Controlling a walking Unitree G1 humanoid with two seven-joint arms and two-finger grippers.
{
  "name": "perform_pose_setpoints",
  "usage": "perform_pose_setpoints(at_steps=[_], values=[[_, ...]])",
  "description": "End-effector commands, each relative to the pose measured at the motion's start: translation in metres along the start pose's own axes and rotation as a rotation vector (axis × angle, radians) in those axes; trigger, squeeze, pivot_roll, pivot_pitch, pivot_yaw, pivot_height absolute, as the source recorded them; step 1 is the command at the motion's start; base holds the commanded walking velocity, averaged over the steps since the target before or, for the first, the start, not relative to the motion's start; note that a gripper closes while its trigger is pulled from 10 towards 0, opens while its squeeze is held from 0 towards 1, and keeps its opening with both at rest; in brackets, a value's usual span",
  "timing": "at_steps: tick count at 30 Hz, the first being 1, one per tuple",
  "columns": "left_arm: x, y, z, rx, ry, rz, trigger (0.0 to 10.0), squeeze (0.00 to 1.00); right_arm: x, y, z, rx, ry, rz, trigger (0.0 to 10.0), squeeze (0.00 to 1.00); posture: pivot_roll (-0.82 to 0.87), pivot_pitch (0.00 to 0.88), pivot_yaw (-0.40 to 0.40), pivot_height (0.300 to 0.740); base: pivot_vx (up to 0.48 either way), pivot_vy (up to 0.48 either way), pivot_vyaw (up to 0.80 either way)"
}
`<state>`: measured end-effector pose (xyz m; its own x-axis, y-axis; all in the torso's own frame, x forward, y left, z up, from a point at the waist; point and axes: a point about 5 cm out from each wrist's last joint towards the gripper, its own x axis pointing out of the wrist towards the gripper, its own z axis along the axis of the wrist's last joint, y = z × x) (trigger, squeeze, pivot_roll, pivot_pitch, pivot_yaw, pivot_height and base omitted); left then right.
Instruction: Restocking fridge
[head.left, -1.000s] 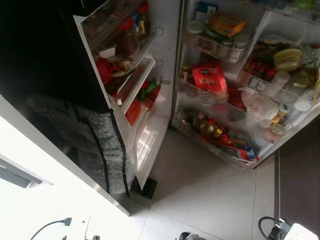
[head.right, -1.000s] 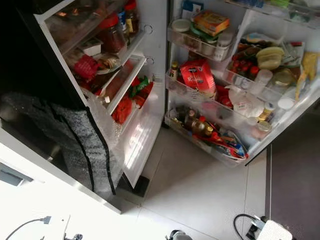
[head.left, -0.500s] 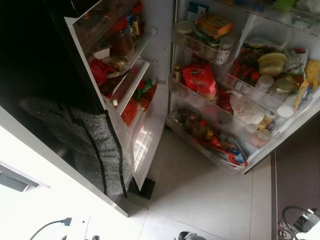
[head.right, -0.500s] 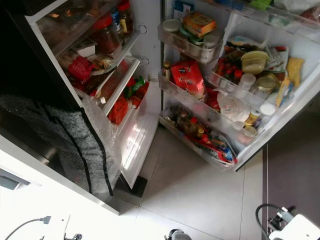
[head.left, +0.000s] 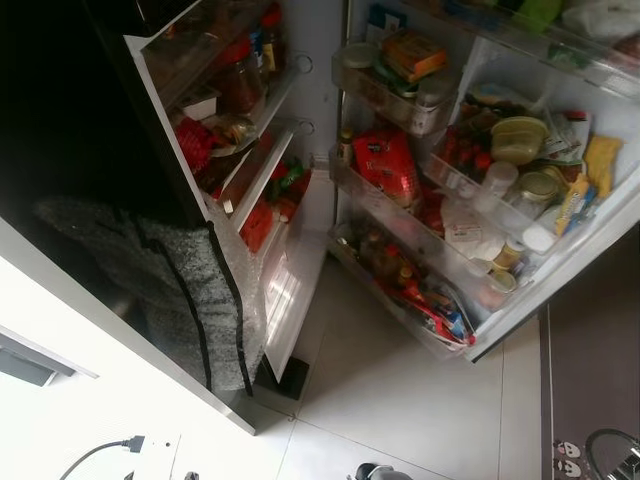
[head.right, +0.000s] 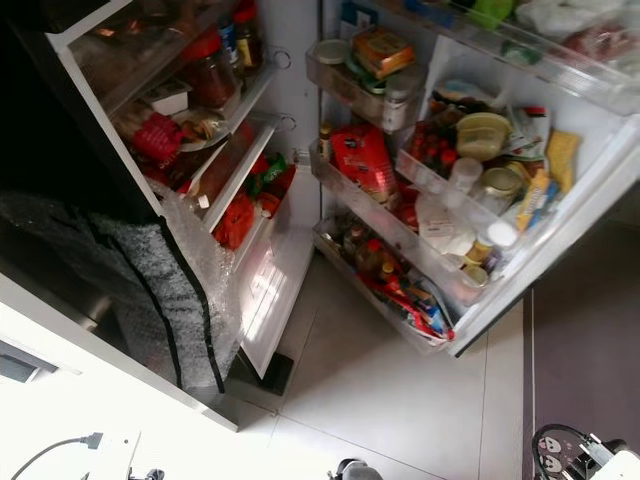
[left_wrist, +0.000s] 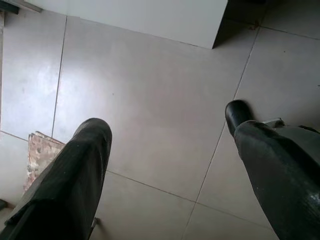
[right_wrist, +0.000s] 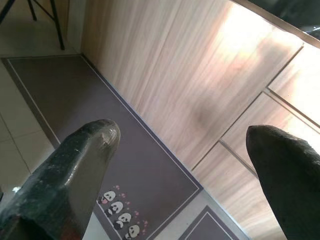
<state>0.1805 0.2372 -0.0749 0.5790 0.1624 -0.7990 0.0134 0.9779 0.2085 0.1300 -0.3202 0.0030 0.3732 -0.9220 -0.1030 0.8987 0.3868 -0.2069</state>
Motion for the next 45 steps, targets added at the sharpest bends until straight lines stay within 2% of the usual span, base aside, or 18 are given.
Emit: perform_pose_setpoints(at_steps=[1, 7, 9, 12, 13, 15, 17, 19, 24, 29, 34, 39, 45], values=[[-0.002, 0.003, -0.011, 0.013, 0.044, 0.014, 10.0, 0.0, 0.008, 0.0, 0.01, 0.018, -0.03, 0.006, 10.0, 0.0, -0.12, 0.12, 0.021, 0.74, 0.0, 0.0, 0.0], [-0.002, 0.004, -0.011, -0.02, 0.042, 0.036, 10.0, 0.0, 0.019, 0.011, 0.023, 0.012, -0.071, 0.067, 10.0, 0.0, -0.1, 0.088, 0.0, 0.74, 0.0, 0.0, 0.0], [-0.002, 0.008, -0.014, -0.043, 0.059, 0.075, 10.0, 0.0, 0.025, 0.024, 0.032, 0.008, -0.085, 0.125, 10.0, 0.0, -0.09, 0.084, -0.01, 0.74, 0.0, 0.0, 0.0], [-0.003, 0.01, -0.016, -0.055, 0.073, 0.101, 10.0, 0.0, 0.027, 0.033, 0.036, 0.002, -0.089, 0.163, 10.0, 0.0, -0.08, 0.076, -0.014, 0.74, 0.0, 0.0, 0.0], [-0.003, 0.012, -0.017, -0.061, 0.079, 0.113, 10.0, 0.0, 0.028, 0.036, 0.037, 0.0, -0.09, 0.178, 10.0, 0.0, -0.08, 0.076, -0.014, 0.74, 0.0, 0.0, 0.0], [-0.005, 0.016, -0.024, -0.107, 0.11, 0.143, 10.0, 0.0, 0.025, 0.056, 0.035, 0.015, -0.042, 0.305, 10.0, 0.0, -0.09, 0.046, -0.003, 0.74, 0.0, 0.0, 0.0], [-0.005, 0.016, -0.024, -0.107, 0.11, 0.143, 10.0, 0.0, 0.025, 0.056, 0.035, 0.015, -0.042, 0.305, 10.0, 0.0, -0.09, 0.046, -0.003, 0.74, 0.0, 0.0, 0.0], [-0.006, 0.019, -0.028, -0.125, 0.121, 0.162, 10.0, 0.0, 0.024, 0.064, 0.04, 0.037, -0.056, 0.316, 10.0, 0.0, -0.09, 0.02, 0.013, 0.74, 0.0, 0.0, 0.0], [-0.006, 0.023, -0.027, -0.15, 0.12, 0.185, 10.0, 0.0, 0.024, 0.074, 0.044, 0.047, -0.065, 0.33, 10.0, 0.0, -0.09, 0.003, 0.024, 0.74, 0.0, 0.0, 0.0], [-0.006, 0.031, -0.024, -0.172, 0.131, 0.237, 10.0, 0.0, 0.024, 0.094, 0.065, 0.048, -0.141, 0.42, 10.0, 0.0, -0.08, 0.0, 0.017, 0.74, 0.0, 0.0, 0.0], [-0.006, 0.027, -0.025, -0.17, 0.133, 0.227, 10.0, 0.0, 0.025, 0.104, 0.076, 0.049, -0.179, 0.473, 10.0, 0.0, -0.08, 0.0, 0.017, 0.74, 0.0, 0.0, 0.0], [-0.006, 0.021, -0.028, -0.162, 0.138, 0.206, 10.0, 0.0, 0.027, 0.107, 0.088, 0.057, -0.235, 0.466, 10.0, 0.0, -0.09, 0.0, 0.032, 0.74, 0.0, 0.0, 0.0], [-0.007, 0.022, -0.03, -0.138, 0.145, 0.202, 10.0, 0.0, 0.019, 0.113, 0.096, 0.08, -0.273, 0.497, 10.0, 0.0, -0.1, 0.001, 0.05, 0.74, 0.0, 0.0, 0.0]])
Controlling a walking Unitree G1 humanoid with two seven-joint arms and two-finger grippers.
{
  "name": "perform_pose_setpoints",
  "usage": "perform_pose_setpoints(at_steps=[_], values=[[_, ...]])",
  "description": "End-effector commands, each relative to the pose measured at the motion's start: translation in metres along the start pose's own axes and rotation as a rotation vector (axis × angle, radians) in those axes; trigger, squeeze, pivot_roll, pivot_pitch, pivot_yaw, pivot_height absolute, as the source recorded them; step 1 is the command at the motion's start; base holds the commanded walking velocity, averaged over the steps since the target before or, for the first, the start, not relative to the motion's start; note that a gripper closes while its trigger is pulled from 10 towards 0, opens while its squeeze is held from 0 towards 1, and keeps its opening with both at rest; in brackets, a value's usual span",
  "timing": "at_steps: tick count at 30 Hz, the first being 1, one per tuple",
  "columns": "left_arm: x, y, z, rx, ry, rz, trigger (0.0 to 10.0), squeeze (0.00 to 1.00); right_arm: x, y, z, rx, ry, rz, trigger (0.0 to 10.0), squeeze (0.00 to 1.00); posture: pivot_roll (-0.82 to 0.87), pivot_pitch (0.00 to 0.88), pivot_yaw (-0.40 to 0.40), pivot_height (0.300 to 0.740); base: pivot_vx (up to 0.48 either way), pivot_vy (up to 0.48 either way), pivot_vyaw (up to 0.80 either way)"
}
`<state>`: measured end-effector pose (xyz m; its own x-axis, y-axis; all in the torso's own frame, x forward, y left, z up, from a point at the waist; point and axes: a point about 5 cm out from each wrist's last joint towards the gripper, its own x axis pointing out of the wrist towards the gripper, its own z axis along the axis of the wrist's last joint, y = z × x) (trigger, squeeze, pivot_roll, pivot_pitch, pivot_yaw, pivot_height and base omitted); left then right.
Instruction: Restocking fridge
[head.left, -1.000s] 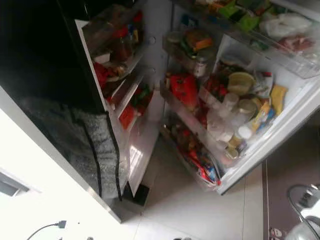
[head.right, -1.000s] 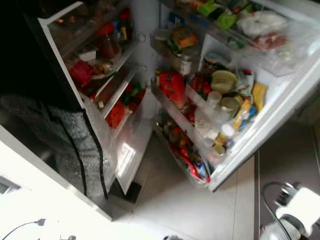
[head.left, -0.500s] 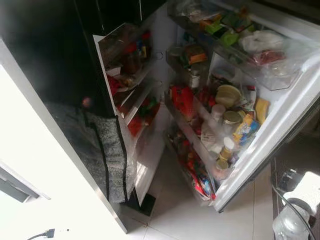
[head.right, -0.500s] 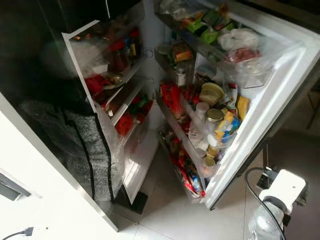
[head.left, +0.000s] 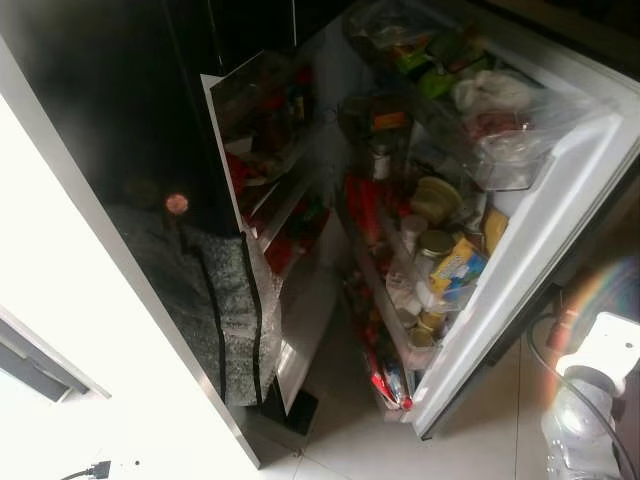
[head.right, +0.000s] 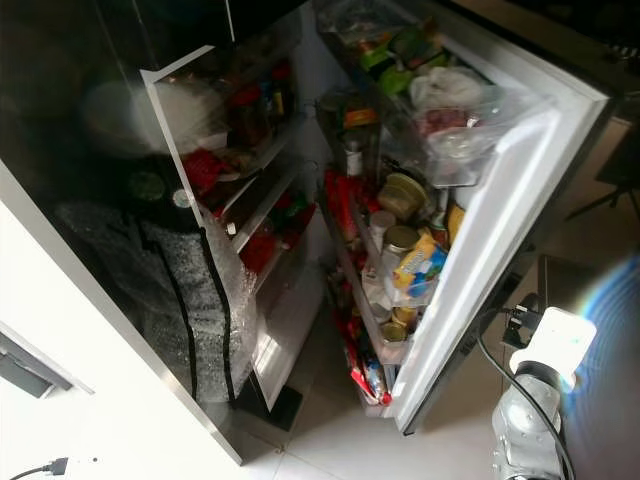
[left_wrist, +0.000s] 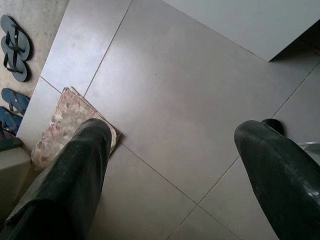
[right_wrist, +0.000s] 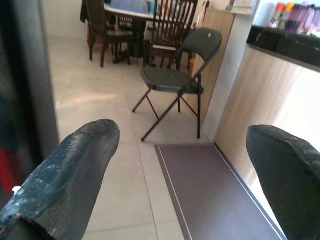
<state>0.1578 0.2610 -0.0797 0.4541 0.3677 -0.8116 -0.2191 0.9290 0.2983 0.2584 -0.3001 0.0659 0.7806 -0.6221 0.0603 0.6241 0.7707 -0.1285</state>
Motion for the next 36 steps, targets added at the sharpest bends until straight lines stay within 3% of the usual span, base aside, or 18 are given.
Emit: perform_pose_setpoints(at_steps=[1, 6, 10, 20, 23, 25, 30, 36], values=[[0.0, 0.002, -0.006, 0.014, 0.021, -0.003, 10.0, 0.0, -0.001, 0.006, 0.007, 0.015, -0.036, 0.026, 10.0, 0.0, -0.1, 0.002, 0.051, 0.74, 0.0, 0.0, 0.0], [0.0, 0.004, -0.005, 0.038, 0.012, -0.005, 10.0, 0.0, -0.008, 0.02, 0.009, 0.044, -0.049, 0.131, 10.0, 0.0, -0.1, 0.011, 0.057, 0.74, 0.0, 0.0, 0.0], [0.0, 0.003, -0.006, 0.069, 0.012, -0.018, 10.0, 0.0, -0.025, 0.042, 0.01, 0.094, -0.051, 0.368, 10.0, 0.0, -0.12, 0.024, 0.062, 0.74, 0.0, 0.0, 0.0], [-0.001, -0.001, -0.007, 0.106, 0.0, -0.037, 10.0, 0.0, -0.053, 0.061, 0.012, 0.128, -0.025, 0.676, 10.0, 0.0, -0.12, 0.04, 0.062, 0.74, 0.0, 0.0, 0.0], [-0.001, -0.002, -0.005, 0.111, -0.004, -0.037, 10.0, 0.0, -0.061, 0.077, 0.024, 0.156, -0.03, 0.849, 10.0, 0.0, -0.12, 0.052, 0.058, 0.74, 0.0, 0.0, 0.0], [-0.001, -0.003, -0.004, 0.111, -0.006, -0.038, 10.0, 0.0, -0.061, 0.086, 0.028, 0.137, -0.042, 0.917, 10.0, 0.0, -0.13, 0.06, 0.057, 0.74, 0.0, 0.0, 0.0], [-0.001, -0.004, -0.002, 0.11, -0.011, -0.039, 10.0, 0.0, -0.042, 0.098, 0.043, 0.174, -0.071, 0.938, 10.0, 0.0, -0.12, 0.066, 0.06, 0.74, 0.0, 0.0, 0.0], [0.0, -0.002, -0.002, 0.107, -0.01, -0.033, 10.0, 0.0, -0.038, 0.138, 0.091, 0.253, -0.154, 1.223, 10.0, 0.0, -0.11, 0.067, 0.063, 0.74, 0.0, 0.0, 0.0]])
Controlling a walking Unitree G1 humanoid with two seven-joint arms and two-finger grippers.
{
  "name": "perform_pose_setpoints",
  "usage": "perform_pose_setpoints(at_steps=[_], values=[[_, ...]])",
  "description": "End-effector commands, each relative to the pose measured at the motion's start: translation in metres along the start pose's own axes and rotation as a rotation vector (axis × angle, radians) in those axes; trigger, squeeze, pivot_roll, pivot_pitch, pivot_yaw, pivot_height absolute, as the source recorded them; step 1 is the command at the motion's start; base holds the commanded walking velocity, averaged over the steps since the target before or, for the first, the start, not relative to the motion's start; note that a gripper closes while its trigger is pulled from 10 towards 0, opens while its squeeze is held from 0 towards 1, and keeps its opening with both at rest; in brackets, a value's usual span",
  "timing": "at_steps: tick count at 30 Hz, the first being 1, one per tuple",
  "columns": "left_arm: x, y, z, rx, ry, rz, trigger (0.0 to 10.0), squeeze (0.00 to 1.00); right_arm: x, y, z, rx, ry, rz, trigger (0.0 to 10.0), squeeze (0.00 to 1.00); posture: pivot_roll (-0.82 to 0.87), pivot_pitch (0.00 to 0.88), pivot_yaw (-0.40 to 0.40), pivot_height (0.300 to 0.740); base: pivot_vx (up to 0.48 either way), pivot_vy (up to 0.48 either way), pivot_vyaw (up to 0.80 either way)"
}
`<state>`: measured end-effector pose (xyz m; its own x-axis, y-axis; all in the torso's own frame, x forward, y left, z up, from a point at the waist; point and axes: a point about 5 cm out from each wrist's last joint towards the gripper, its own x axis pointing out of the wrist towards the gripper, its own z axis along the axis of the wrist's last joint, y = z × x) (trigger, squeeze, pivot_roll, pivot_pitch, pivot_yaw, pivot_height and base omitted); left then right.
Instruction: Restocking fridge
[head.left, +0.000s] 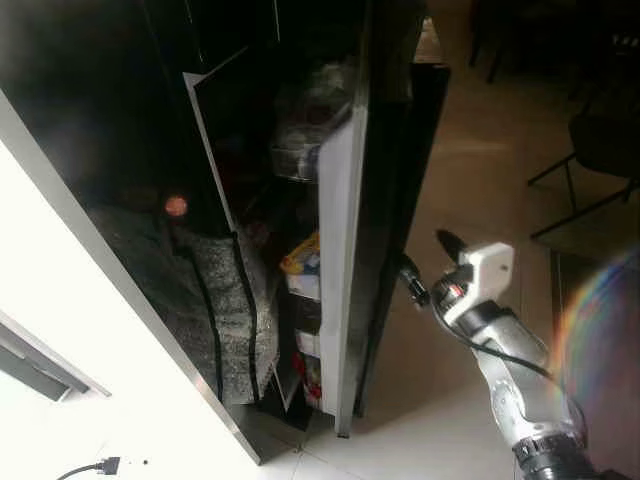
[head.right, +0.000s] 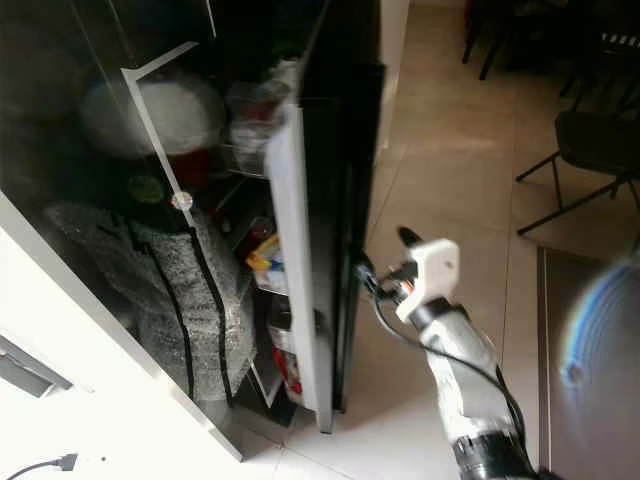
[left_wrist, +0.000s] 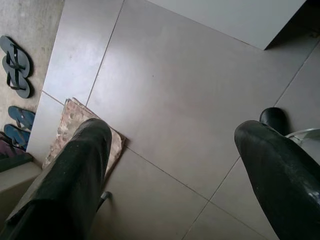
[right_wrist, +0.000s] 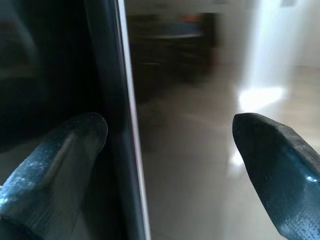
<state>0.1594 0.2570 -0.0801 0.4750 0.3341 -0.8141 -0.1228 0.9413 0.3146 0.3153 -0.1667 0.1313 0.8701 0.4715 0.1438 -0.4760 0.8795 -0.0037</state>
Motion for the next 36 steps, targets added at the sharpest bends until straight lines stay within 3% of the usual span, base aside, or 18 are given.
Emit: perform_pose_setpoints(at_steps=[1, 5, 10, 21, 36], values=[[0.0, 0.002, -0.003, 0.015, 0.007, 0.003, 10.0, 0.0, 0.01, 0.008, 0.007, 0.024, -0.016, 0.081, 10.0, 0.0, -0.11, 0.067, 0.063, 0.74, 0.0, 0.0, 0.0], [0.0, 0.002, -0.003, 0.013, 0.007, 0.003, 10.0, 0.0, 0.02, 0.021, 0.013, 0.021, -0.023, 0.198, 10.0, 0.0, -0.11, 0.066, 0.062, 0.74, 0.0, 0.0, 0.0], [0.0, 0.001, -0.003, 0.015, 0.006, 0.0, 10.0, 0.0, 0.013, 0.035, 0.009, 0.045, 0.015, 0.337, 10.0, 0.0, -0.11, 0.066, 0.062, 0.74, 0.0, 0.0, 0.0], [0.0, 0.0, -0.002, 0.018, 0.002, -0.003, 10.0, 0.0, 0.013, 0.036, 0.004, 0.083, 0.067, 0.43, 10.0, 0.0, -0.1, 0.071, 0.061, 0.74, 0.0, 0.0, 0.0], [-0.001, -0.001, -0.004, 0.01, 0.002, 0.003, 10.0, 0.0, 0.036, 0.048, 0.006, 0.08, 0.13, 0.627, 10.0, 0.0, -0.06, 0.063, 0.047, 0.74, 0.0, 0.0, 0.0]])
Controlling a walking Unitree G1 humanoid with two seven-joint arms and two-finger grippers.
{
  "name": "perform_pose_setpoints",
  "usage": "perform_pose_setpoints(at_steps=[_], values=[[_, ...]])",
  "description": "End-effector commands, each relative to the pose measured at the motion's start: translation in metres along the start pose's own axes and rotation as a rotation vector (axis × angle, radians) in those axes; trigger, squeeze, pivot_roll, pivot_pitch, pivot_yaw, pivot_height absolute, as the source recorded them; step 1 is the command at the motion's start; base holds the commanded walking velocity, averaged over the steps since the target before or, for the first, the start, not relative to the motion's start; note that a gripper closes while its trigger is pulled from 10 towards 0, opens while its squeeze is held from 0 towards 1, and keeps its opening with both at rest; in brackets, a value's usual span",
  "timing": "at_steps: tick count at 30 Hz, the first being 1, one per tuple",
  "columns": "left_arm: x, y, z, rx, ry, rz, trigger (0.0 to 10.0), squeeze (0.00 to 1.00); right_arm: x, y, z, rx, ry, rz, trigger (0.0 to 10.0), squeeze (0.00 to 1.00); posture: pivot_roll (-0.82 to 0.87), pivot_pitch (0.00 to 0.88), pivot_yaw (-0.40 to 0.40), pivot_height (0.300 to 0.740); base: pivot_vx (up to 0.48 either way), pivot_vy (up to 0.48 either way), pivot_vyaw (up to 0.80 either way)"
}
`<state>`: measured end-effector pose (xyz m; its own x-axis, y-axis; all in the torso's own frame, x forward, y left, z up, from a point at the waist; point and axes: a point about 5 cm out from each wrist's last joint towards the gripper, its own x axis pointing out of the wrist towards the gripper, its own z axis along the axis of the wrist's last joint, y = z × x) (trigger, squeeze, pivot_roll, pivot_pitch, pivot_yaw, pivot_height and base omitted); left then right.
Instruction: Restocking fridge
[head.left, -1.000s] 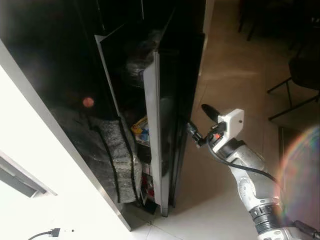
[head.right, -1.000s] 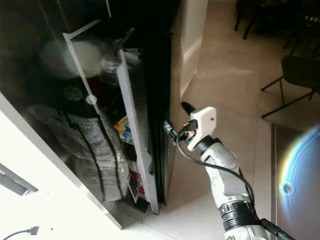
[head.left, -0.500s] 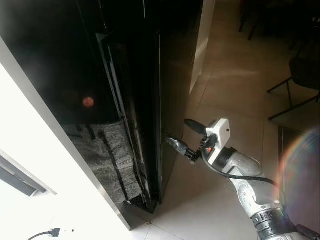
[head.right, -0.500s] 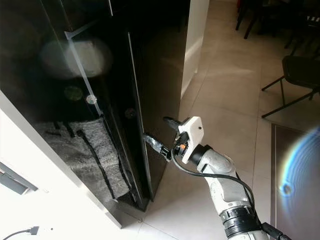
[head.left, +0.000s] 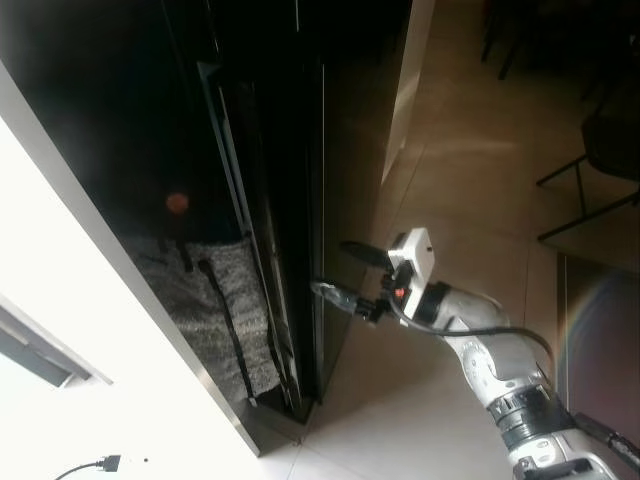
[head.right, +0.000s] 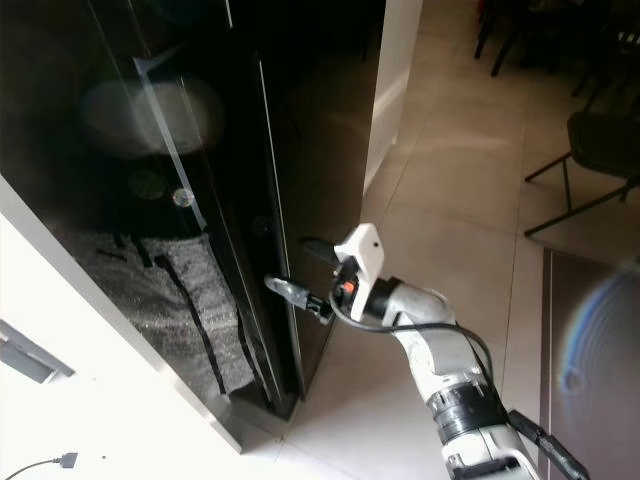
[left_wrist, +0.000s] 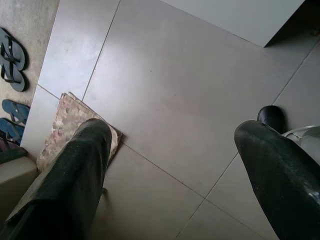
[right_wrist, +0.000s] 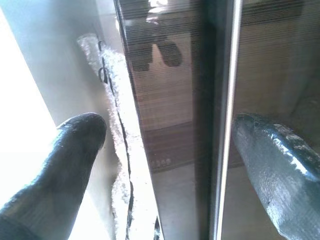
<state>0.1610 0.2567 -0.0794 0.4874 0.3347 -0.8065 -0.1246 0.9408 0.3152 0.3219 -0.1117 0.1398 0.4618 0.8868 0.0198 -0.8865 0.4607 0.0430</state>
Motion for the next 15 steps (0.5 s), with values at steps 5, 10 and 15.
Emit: perform_pose_setpoints(at_steps=[5, 10, 15], values=[[-0.001, 0.001, -0.005, 0.021, 0.014, 0.001, 10.0, 0.0, 0.006, 0.001, 0.003, -0.04, 0.009, 0.054, 10.0, 0.0, -0.07, 0.058, 0.055, 0.74, 0.0, 0.0, 0.0], [0.0, 0.002, -0.003, 0.03, 0.009, 0.002, 10.0, 0.0, 0.01, -0.005, 0.006, -0.057, 0.015, 0.032, 10.0, 0.0, -0.07, 0.055, 0.056, 0.74, 0.0, 0.0, 0.0], [0.0, -0.004, -0.001, 0.031, 0.0, -0.008, 10.0, 0.0, 0.027, -0.012, 0.019, -0.038, -0.025, 0.044, 10.0, 0.0, -0.07, 0.049, 0.042, 0.74, 0.0, 0.0, 0.0]])
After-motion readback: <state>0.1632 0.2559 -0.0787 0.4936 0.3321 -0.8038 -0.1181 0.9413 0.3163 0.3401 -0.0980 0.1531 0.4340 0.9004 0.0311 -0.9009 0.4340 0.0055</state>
